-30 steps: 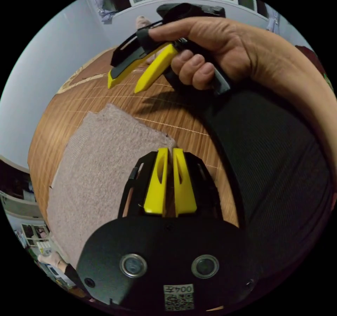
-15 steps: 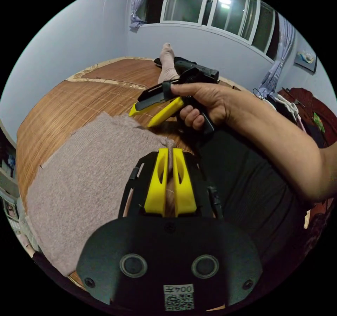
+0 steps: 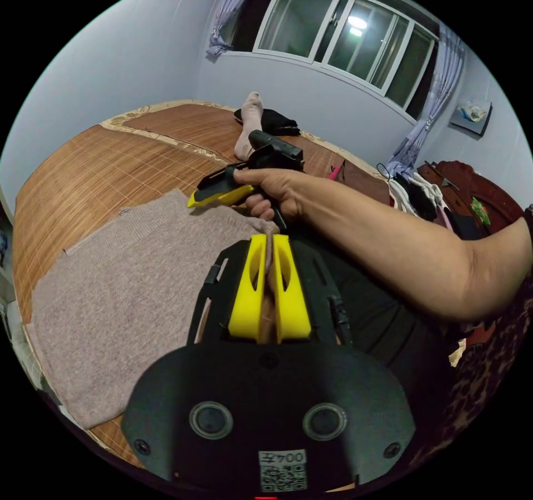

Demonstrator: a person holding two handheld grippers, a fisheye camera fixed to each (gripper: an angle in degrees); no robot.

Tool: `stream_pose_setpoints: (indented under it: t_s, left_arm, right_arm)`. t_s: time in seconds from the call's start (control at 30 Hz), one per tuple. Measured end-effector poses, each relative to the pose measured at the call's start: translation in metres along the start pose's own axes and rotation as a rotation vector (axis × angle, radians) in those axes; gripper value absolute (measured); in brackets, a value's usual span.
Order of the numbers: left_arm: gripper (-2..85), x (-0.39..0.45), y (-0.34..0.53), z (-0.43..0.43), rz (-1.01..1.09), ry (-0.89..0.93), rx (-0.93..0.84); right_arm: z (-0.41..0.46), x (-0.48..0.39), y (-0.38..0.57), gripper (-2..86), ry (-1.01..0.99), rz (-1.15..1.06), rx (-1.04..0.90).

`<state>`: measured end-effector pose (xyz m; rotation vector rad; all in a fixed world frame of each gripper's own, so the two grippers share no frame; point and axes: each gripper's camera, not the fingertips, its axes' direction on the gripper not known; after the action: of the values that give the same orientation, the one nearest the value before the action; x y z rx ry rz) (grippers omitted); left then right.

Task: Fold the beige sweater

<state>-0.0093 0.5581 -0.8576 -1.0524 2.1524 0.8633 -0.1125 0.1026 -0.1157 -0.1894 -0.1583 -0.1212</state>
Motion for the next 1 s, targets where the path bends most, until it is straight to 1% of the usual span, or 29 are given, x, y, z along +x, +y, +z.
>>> stream_pose_setpoints:
  t_s: [0.13, 0.23, 0.3, 0.47, 0.6, 0.73, 0.87, 1.0]
  left_arm:
    - [2.1, -0.008, 0.011, -0.016, -0.036, 0.039, -0.004]
    - [2.1, -0.016, 0.022, -0.038, -0.065, 0.09, 0.017]
    - [2.0, -0.023, 0.029, -0.053, -0.094, 0.13, 0.029]
    - [1.9, -0.051, 0.057, -0.095, -0.193, 0.298, 0.072]
    - [1.9, -0.083, 0.083, -0.131, -0.264, 0.327, 0.135]
    - [1.9, -0.131, 0.121, -0.18, -0.336, 0.326, 0.225]
    - [2.0, -0.185, 0.173, -0.222, -0.442, 0.294, 0.304]
    - [2.0, -0.231, 0.218, -0.246, -0.546, 0.302, 0.367]
  right_arm:
    - [-0.004, -0.026, 0.02, 4.9, 0.055, -0.084, 0.058]
    - [-0.017, -0.043, 0.04, 4.8, 0.033, -0.114, 0.118]
    - [-0.025, -0.052, 0.052, 4.8, 0.026, -0.079, 0.13]
    - [-0.036, -0.091, 0.093, 4.7, 0.035, -0.068, 0.199]
    - [-0.029, -0.124, 0.102, 4.7, -0.008, -0.077, 0.234]
    - [0.002, -0.176, 0.1, 4.7, -0.03, -0.128, 0.236]
    - [0.051, -0.231, 0.093, 4.7, 0.006, -0.186, 0.205]
    - [0.099, -0.273, 0.087, 4.7, 0.054, -0.221, 0.174]
